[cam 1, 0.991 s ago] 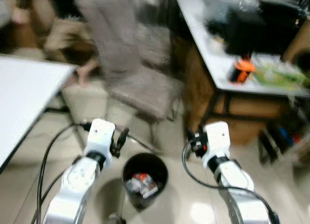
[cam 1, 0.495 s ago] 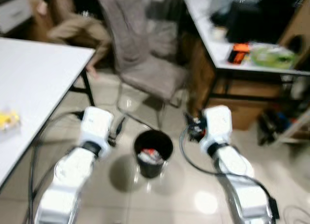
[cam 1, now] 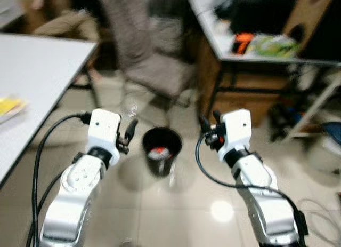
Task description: Picking trash to rubbish bin
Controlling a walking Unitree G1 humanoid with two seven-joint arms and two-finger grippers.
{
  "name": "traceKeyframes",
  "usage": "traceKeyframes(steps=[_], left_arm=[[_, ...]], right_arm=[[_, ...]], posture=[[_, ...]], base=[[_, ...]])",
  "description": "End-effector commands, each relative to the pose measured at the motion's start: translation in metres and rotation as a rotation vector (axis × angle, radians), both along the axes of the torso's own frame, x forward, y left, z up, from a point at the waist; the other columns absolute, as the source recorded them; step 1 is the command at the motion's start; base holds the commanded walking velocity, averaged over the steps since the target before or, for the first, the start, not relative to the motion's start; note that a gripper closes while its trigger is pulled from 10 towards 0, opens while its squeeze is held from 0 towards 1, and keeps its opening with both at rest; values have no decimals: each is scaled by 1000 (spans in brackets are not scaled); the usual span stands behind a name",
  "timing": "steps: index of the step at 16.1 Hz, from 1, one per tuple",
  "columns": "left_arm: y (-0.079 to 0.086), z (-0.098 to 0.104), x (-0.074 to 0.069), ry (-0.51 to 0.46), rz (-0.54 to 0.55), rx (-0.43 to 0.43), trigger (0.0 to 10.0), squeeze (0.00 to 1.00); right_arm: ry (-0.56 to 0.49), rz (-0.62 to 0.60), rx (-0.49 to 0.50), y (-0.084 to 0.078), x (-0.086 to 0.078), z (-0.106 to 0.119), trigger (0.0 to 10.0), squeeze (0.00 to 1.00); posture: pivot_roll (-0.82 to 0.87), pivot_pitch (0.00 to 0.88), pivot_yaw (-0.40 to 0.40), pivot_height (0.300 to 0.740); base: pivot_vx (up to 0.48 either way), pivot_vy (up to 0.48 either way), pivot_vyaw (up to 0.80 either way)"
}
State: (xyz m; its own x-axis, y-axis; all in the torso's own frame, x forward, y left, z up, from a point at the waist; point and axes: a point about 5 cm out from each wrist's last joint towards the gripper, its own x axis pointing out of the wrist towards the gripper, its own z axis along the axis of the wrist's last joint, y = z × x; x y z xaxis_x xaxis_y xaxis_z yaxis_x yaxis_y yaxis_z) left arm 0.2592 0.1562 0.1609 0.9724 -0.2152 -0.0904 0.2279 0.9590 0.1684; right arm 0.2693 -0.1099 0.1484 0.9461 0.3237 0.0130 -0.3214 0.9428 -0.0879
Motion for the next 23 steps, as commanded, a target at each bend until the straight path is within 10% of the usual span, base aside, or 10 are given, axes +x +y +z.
traceKeyframes(steps=[1, 15, 18, 23], left_arm=[[4, 9, 0, -25, 18, 2, 10000, 0], [12, 3, -6, -19, 67, 25, 10000, 0], [31, -8, -8, -73, 286, 40, 10000, 0], [21, -14, -18, -120, 205, 83, 10000, 0]], right_arm=[[-8, 7, 1, 1, 0, 4, 10000, 0], [-9, 36, -2, 5, 3, 2, 10000, 0], [27, -46, -167, -3, 6, -26, 10000, 0], [88, -44, -126, -10, -3, -42, 10000, 0]], posture=[[32, 18, -61, 740], [53, 0, -80, 740], [56, 0, -74, 740], [57, 0, -69, 740]], base=[[-247, 0, 663], [-248, 0, 667], [0, 0, 0], [0, 0, 0]])
